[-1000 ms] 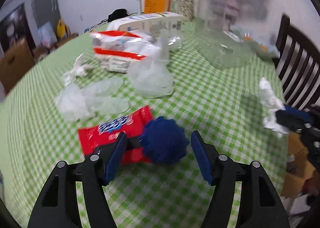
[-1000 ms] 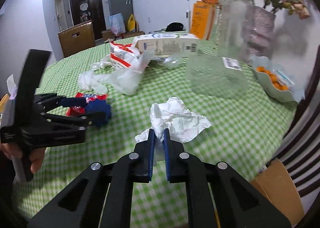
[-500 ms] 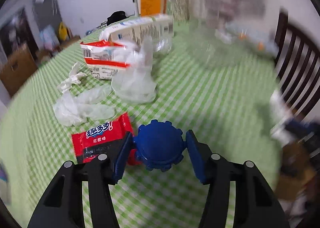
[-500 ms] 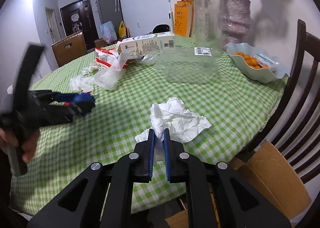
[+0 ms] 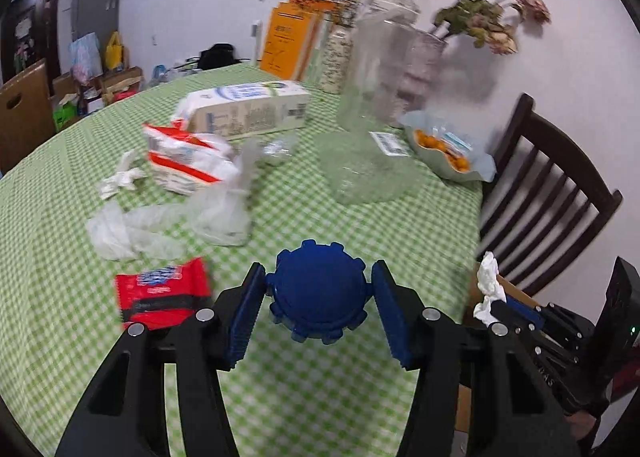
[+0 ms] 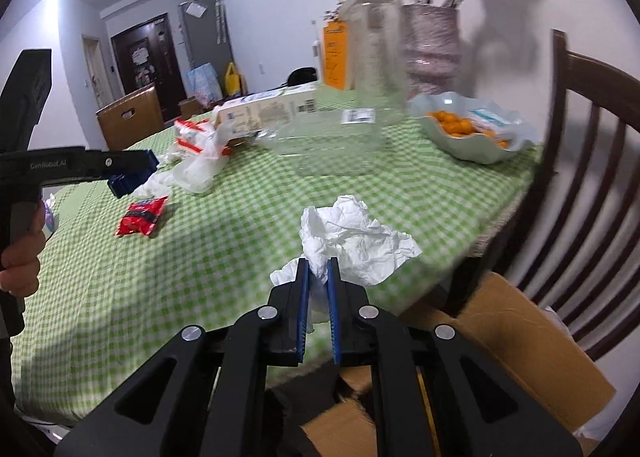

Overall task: Collect trash
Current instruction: 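Carry the tissue and blue lid with both tools over the cardboard box, then open both tools to drop the tissue and blue lid into the box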

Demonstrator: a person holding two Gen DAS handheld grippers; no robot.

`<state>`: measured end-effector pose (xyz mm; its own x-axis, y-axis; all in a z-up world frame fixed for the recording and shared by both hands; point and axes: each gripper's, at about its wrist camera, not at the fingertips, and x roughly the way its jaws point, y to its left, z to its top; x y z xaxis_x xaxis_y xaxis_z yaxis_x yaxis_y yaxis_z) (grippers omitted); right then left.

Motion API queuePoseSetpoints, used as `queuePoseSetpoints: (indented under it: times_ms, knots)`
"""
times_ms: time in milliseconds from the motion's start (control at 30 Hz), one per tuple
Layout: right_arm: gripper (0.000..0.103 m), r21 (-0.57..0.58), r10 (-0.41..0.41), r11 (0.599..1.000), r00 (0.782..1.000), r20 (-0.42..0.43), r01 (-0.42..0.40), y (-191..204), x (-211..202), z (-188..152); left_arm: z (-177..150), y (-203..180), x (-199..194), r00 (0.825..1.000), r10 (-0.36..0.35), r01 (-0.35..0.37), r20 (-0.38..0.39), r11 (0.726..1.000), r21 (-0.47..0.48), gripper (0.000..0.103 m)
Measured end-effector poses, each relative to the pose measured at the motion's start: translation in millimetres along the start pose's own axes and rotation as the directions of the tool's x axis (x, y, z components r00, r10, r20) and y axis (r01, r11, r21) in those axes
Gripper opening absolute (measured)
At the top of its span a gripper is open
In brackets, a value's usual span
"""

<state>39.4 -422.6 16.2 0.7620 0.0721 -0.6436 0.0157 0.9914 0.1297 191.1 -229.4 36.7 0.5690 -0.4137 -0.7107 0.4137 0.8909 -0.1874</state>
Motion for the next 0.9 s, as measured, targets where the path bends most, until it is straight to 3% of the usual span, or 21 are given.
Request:
queuePoseSetpoints:
  times_ms: [300, 500, 667, 833, 867, 900]
  knots:
    - [0.009, 0.119, -0.137, 0.983, 0.99, -0.029, 0.14, -83.2, -44.2, -41.4, -16.2, -89.1, 26.1, 0.987, -0.145, 0.153, -0.073, 0.982, 0.108, 0.052]
    - [0.01, 0.185, -0.174, 0.963, 0.976, -0.128, 0.196, -131.8, -58.1, -80.0, -38.7, -158.3, 50.0, 0.951, -0.257, 0.286, -0.172, 0.943, 0.171, 0.052]
    - [0.01, 0.35, -0.045, 0.929, 0.976, -0.215, 0.12, -167.0, -39.8, -122.7, -57.1, -208.2, 68.9, 0.926, -0.289, 0.345, -0.244, 0.91, 0.231, 0.052]
    - [0.011, 0.405, 0.024, 0.908, 0.951, -0.307, 0.107, -171.1, -10.1, -154.0, -69.0, -235.7, 82.7, 0.912, -0.288, 0.367, -0.293, 0.891, 0.267, 0.052]
    - [0.022, 0.412, 0.028, 0.904, 0.945, -0.326, 0.115, -172.5, -5.3, -159.2, -70.8, -237.8, 85.7, 0.909, -0.287, 0.37, -0.303, 0.89, 0.266, 0.052]
    - [0.043, 0.432, 0.039, 0.893, 0.936, -0.351, 0.125, -177.0, 1.3, -166.3, -72.4, -239.6, 89.3, 0.905, -0.287, 0.373, -0.314, 0.889, 0.264, 0.052]
